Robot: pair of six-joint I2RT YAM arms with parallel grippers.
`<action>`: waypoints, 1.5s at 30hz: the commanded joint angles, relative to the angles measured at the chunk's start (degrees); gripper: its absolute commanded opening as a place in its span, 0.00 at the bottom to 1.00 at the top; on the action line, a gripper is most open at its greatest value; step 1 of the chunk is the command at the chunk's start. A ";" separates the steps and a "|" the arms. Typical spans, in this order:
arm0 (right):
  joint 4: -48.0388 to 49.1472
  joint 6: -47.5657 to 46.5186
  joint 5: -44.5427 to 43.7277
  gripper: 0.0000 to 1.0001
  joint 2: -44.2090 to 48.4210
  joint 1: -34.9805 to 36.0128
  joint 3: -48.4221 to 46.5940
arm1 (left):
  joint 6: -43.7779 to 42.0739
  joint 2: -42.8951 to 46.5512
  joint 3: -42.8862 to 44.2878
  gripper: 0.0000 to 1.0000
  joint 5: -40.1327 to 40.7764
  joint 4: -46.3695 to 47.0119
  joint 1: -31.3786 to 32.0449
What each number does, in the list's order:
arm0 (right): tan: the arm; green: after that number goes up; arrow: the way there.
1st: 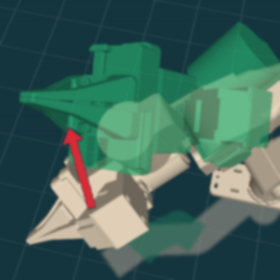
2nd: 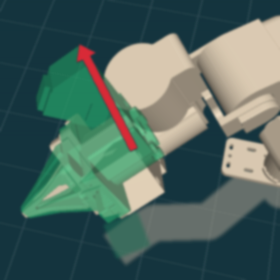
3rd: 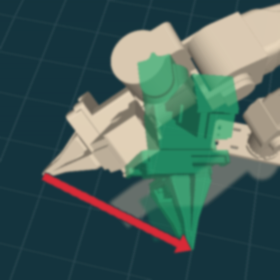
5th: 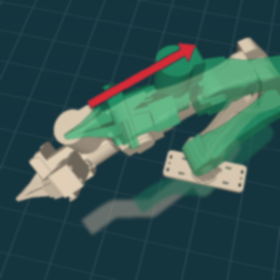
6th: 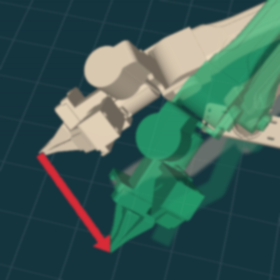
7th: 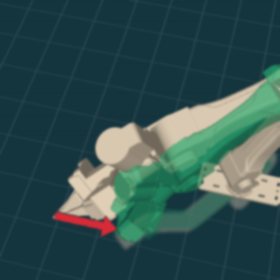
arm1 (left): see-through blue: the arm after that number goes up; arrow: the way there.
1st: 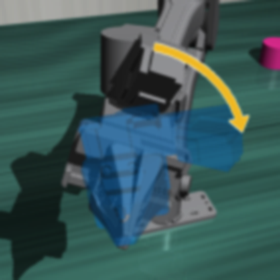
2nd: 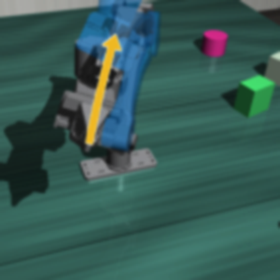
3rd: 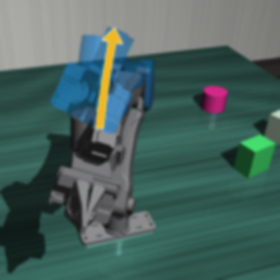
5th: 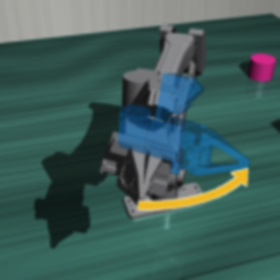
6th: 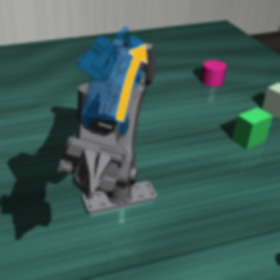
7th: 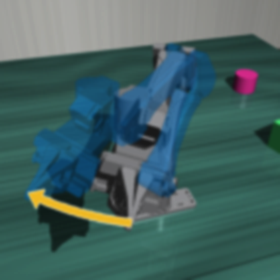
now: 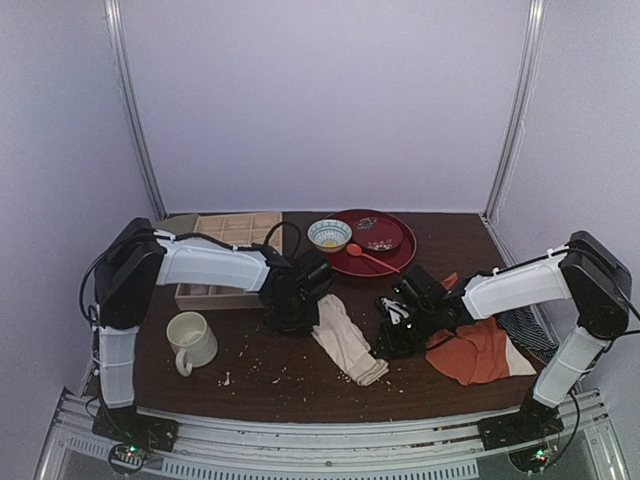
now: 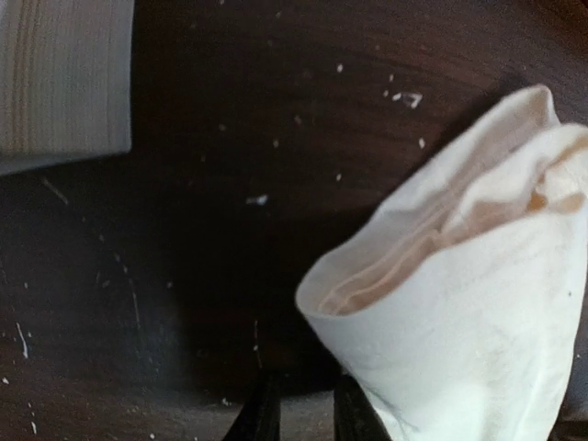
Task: Roll the underwear
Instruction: Rotate the underwear at the center of the board, then pick up the underwear from the center of the board.
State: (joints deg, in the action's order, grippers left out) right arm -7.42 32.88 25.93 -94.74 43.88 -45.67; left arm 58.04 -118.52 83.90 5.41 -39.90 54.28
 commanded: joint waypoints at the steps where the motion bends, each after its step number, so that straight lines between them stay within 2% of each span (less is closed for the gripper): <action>1: 1.78 5.73 -1.43 0.21 1.06 4.35 1.05 | -9.03 -2.94 3.88 0.29 -0.05 1.79 -2.16; 11: 7.51 15.32 -4.72 0.21 -2.10 10.66 -1.78 | -21.39 -6.95 11.87 0.28 -1.88 2.07 -5.31; 19: 0.71 13.54 -8.93 0.24 5.52 10.69 -0.92 | -23.05 -0.37 11.80 0.29 -4.33 -1.05 -5.94; 25: -6.59 8.30 -10.55 0.24 7.94 10.65 -5.65 | -19.39 9.37 4.98 0.32 -6.33 -1.72 -5.94; 31: -6.50 5.64 -6.52 0.16 1.71 10.68 -11.67 | -13.90 19.04 -7.25 0.33 -9.05 1.21 -5.85; 34: -5.37 6.04 -4.66 0.15 0.00 10.76 -12.08 | -11.43 22.32 -11.90 0.33 -9.43 2.18 -5.74; 41: -6.31 6.31 -3.12 0.16 -0.56 11.19 -9.69 | -7.62 25.47 -16.67 0.34 -10.25 4.40 -4.51; 45: -4.74 7.85 -1.27 0.20 -0.22 11.30 -8.40 | -6.69 25.87 -17.79 0.34 -10.39 4.77 -4.10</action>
State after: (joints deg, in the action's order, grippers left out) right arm -12.03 39.57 22.59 -94.85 54.74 -55.81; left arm 49.12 -94.91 67.35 -4.08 -38.15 49.63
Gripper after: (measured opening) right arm 0.189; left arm 0.340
